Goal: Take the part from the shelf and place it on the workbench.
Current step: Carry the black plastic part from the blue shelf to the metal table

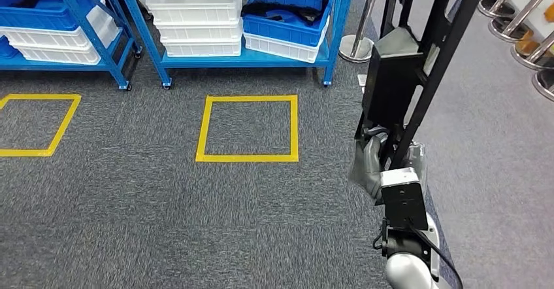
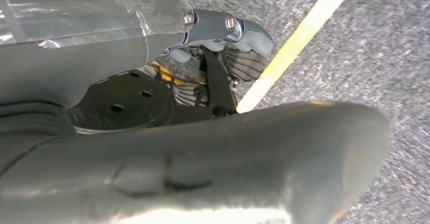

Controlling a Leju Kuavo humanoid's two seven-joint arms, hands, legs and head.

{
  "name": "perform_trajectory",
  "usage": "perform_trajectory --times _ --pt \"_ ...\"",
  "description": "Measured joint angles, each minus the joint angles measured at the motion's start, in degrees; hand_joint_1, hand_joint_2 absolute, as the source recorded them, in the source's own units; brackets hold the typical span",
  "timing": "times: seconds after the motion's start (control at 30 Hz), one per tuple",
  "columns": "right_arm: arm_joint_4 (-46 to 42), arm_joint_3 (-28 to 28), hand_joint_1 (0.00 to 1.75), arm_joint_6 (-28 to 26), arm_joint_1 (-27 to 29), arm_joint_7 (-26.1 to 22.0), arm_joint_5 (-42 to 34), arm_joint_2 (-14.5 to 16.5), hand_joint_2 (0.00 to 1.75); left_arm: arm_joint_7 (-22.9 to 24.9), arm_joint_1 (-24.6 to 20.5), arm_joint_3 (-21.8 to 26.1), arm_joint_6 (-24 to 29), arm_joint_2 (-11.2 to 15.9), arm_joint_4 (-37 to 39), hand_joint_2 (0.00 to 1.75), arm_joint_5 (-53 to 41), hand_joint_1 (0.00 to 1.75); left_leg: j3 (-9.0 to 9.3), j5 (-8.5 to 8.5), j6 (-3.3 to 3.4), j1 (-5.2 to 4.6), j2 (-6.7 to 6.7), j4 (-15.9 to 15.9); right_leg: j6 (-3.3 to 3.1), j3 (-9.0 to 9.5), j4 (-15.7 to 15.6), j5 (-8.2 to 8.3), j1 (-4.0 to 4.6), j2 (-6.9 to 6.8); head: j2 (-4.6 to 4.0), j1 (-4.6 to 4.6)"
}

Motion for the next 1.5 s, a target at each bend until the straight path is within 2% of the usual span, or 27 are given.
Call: perform_trajectory --times 0.07,0.13,0.2,0.27,0.3,0.33,0.4,0.43,0.47,0.5,0.53,0.57,0.6,0.67,0.73,0.8,0.83,0.87,0.9,0.97,1.03,1.13,1.2,1.3,1.37,1.4,1.5 --pt "-0.01 -0.12 1.75 0.00 -0.09 -0.09 0.02 0.01 1.75 -0.02 0.01 0.01 0.00 -0.05 0.00 0.00 -0.01 0.00 -0.71 1.35 -0.57 -0.06 -0.05 0.31 -0.66 3.78 -6.52 -2.70 0.38 0.02 0.00 0.11" --pt "0.00 -0.16 1.75 0.00 0.00 -0.15 0.02 0.02 1.75 -0.03 0.22 0.01 0.00 -0.04 0.02 0.00 -0.01 0.00 -1.22 2.17 -1.26 -0.04 -0.21 0.26 -1.61 3.03 -7.09 -2.04 0.30 -0.15 0.00 0.02" --pt "0.01 -0.17 1.75 0.00 0.09 -0.16 0.00 0.03 1.75 -0.03 0.41 0.00 0.01 -0.03 0.04 0.00 -0.01 0.00 -2.24 -1.37 -2.14 0.11 -0.46 2.70 -2.56 1.44 -7.13 -0.51 -0.02 -0.44 0.00 -0.42" --pt "0.02 -0.19 1.75 -0.01 0.12 -0.18 -0.01 0.03 1.75 -0.06 0.39 -0.01 0.02 -0.03 0.04 0.00 -0.02 0.00 -3.44 -7.74 -2.88 0.50 -0.56 8.97 -2.99 -0.57 -6.92 0.93 -0.07 -0.56 0.00 -0.93" --pt "0.02 -0.19 1.75 0.00 0.14 -0.21 -0.01 0.03 1.75 -0.15 0.37 -0.01 0.02 -0.03 0.04 0.00 -0.05 0.00 -3.81 -9.44 -3.10 0.63 -0.56 12.55 -2.99 -1.66 -6.76 1.58 -0.05 -0.60 0.00 -1.07" --pt "0.02 -0.19 1.75 0.01 0.17 -0.27 -0.01 0.03 1.75 -0.26 0.35 -0.03 0.02 -0.03 0.04 0.00 -0.08 0.00 -3.88 -9.31 -3.23 0.72 -0.56 15.51 -2.92 -2.82 -6.54 2.22 -0.04 -0.62 0.00 -1.15" --pt "0.02 -0.19 1.75 0.02 0.26 -0.42 -0.03 0.03 1.75 -0.48 0.35 -0.14 0.02 -0.03 0.04 0.00 -0.13 0.00 -2.33 -5.18 -3.20 0.82 -0.56 17.30 -2.65 -5.15 -6.03 3.47 -0.05 -0.66 0.00 -1.24" --pt "0.02 -0.19 1.45 0.02 0.32 -0.50 -0.08 0.03 1.75 -0.52 0.34 -0.23 0.02 -0.03 0.04 0.00 -0.14 0.00 -0.14 -3.45 -3.05 0.84 -0.59 15.39 -2.45 -6.12 -5.80 4.09 -0.05 -0.67 0.00 -1.27" --pt "0.01 -0.19 1.14 0.02 0.37 -0.59 -0.16 0.03 1.75 -0.53 0.32 -0.32 0.02 -0.03 0.04 0.00 -0.15 0.00 3.16 -3.25 -2.82 0.77 -0.64 11.54 -2.22 -6.82 -5.61 4.60 0.02 -0.66 0.00 -1.27" --pt "0.01 -0.20 0.97 0.02 0.41 -0.73 -0.32 0.03 1.75 -0.55 0.28 -0.39 0.02 -0.03 0.04 0.00 -0.16 0.00 6.82 -4.43 -2.46 0.69 -0.69 6.57 -1.98 -7.21 -5.45 5.04 0.10 -0.66 0.00 -1.26" --pt "0.01 -0.22 0.86 0.02 0.43 -0.92 -0.53 0.04 1.75 -0.56 0.21 -0.44 0.02 -0.03 0.04 0.00 -0.16 0.00 9.83 -6.15 -2.10 0.57 -0.72 2.07 -1.70 -7.39 -5.35 5.48 0.17 -0.65 0.00 -1.23" --pt "0.00 -0.23 1.10 0.03 0.43 -1.14 -0.79 0.04 1.75 -0.58 0.13 -0.48 0.01 -0.03 0.04 0.00 -0.16 0.00 11.72 -7.62 -1.75 0.41 -0.73 -1.12 -1.33 -7.54 -5.29 5.92 0.21 -0.68 0.00 -1.21" --pt "0.00 -0.25 1.36 0.06 0.43 -1.36 -1.04 0.05 1.75 -0.60 0.08 -0.50 -0.01 -0.03 0.04 0.00 -0.16 0.00 12.27 -8.25 -1.30 0.40 -0.73 -2.78 -0.91 -7.70 -5.25 6.38 0.21 -0.72 0.00 -1.16" --pt "0.01 -0.28 1.50 0.12 0.47 -1.64 -1.42 0.05 1.75 -0.60 0.13 -0.55 -0.04 -0.04 0.05 0.00 -0.16 0.00 11.71 -7.89 -0.37 0.52 -0.56 -3.34 -0.16 -8.40 -4.39 5.92 0.07 -0.64 0.00 -1.15" --pt "0.03 -0.31 1.53 0.18 0.54 -1.79 -1.65 0.05 1.75 -0.60 0.26 -0.56 -0.05 -0.04 0.06 0.00 -0.16 0.00 10.82 -7.03 0.57 0.57 -0.34 -3.44 0.23 -10.21 0.08 2.37 -0.02 -0.47 0.00 -0.92" --pt "0.08 -0.32 1.67 0.21 0.67 -1.96 -1.82 0.05 1.75 -0.60 0.30 -0.56 -0.05 -0.03 0.07 0.00 -0.16 0.00 9.62 -6.31 1.03 0.34 -0.27 -3.13 0.47 -12.73 7.44 -1.92 0.01 -0.36 0.00 -0.59" --pt "0.15 -0.32 1.74 0.22 0.74 -2.04 -1.88 0.06 1.75 -0.60 0.32 -0.56 -0.06 -0.03 0.07 0.00 -0.16 0.00 8.99 -6.04 1.10 0.22 -0.26 -2.86 0.51 -13.27 9.96 -2.97 0.04 -0.32 0.00 -0.52" --pt "0.22 -0.32 1.75 0.21 0.79 -2.11 -1.95 0.06 1.75 -0.60 0.35 -0.56 -0.07 -0.03 0.07 0.00 -0.16 0.00 8.41 -5.85 1.12 0.12 -0.26 -2.53 0.45 -12.81 10.45 -2.94 0.06 -0.29 0.00 -0.45" --pt "0.28 -0.33 1.75 0.21 0.81 -2.20 -2.01 0.07 1.75 -0.60 0.37 -0.56 -0.07 -0.03 0.06 0.00 -0.16 0.00 7.91 -5.74 1.12 0.04 -0.27 -2.16 0.28 -11.23 8.69 -1.93 0.09 -0.28 0.00 -0.39" --pt "0.35 -0.34 1.75 0.21 0.77 -2.37 -2.06 0.07 1.75 -0.60 0.37 -0.56 -0.07 -0.04 0.05 0.00 -0.16 0.00 7.19 -5.66 1.04 -0.10 -0.29 -1.45 -0.37 -6.39 1.41 0.68 0.27 -0.27 0.00 -0.24" --pt "0.36 -0.34 1.75 0.21 0.69 -2.52 -2.05 0.08 1.75 -0.60 0.33 -0.56 -0.07 -0.05 0.04 0.00 -0.16 0.00 6.55 -5.59 0.68 -0.29 -0.29 -0.77 -1.07 -3.65 -3.87 1.63 0.60 -0.26 0.00 -0.23" --pt "0.37 -0.38 1.75 0.22 0.66 -2.62 -2.05 0.09 1.75 -0.62 0.34 -0.56 -0.06 -0.05 0.04 0.00 -0.16 0.00 6.07 -5.44 -0.22 -0.33 -0.29 -0.38 -1.82 -3.77 -4.89 1.85 0.66 -0.26 0.00 -0.32" --pt "0.37 -0.39 1.75 0.25 0.56 -2.74 -2.06 0.11 1.75 -0.71 0.32 -0.56 -0.05 -0.05 0.05 0.00 -0.16 0.00 5.39 -6.93 -1.02 -0.27 -0.51 1.51 -2.41 -3.87 -5.31 2.35 0.25 -0.39 0.00 -0.56" --pt "0.37 -0.42 1.75 0.31 0.48 -2.91 -2.07 0.13 1.75 -0.83 0.40 -0.56 -0.04 -0.05 0.07 0.00 -0.16 0.00 1.46 -12.11 -2.08 0.36 -0.69 10.96 -2.89 -4.25 -5.45 2.73 0.07 -0.57 0.00 -1.00" --pt "0.38 -0.43 1.75 0.36 0.50 -2.95 -2.07 0.17 1.75 -0.85 0.52 -0.56 -0.04 -0.05 0.07 0.00 -0.16 0.00 0.01 -12.86 -2.51 0.87 -0.68 14.72 -2.87 -4.42 -5.37 2.83 -0.02 -0.60 0.00 -1.04" --pt "0.38 -0.45 1.75 0.38 0.51 -2.96 -2.08 0.22 1.75 -0.85 0.55 -0.56 -0.04 -0.05 0.07 0.00 -0.16 0.00 0.73 -11.63 -2.67 1.09 -0.67 13.52 -2.79 -4.46 -5.29 2.84 -0.11 -0.58 0.00 -1.06" --pt "0.37 -0.60 1.75 0.41 0.49 -3.01 -2.10 0.37 1.75 -0.89 0.55 -0.56 -0.05 -0.05 0.07 0.00 -0.16 0.00 5.58 -6.66 -2.84 1.49 -0.77 3.17 -2.14 -4.65 -4.79 2.73 -0.33 -0.46 0.00 -1.24"
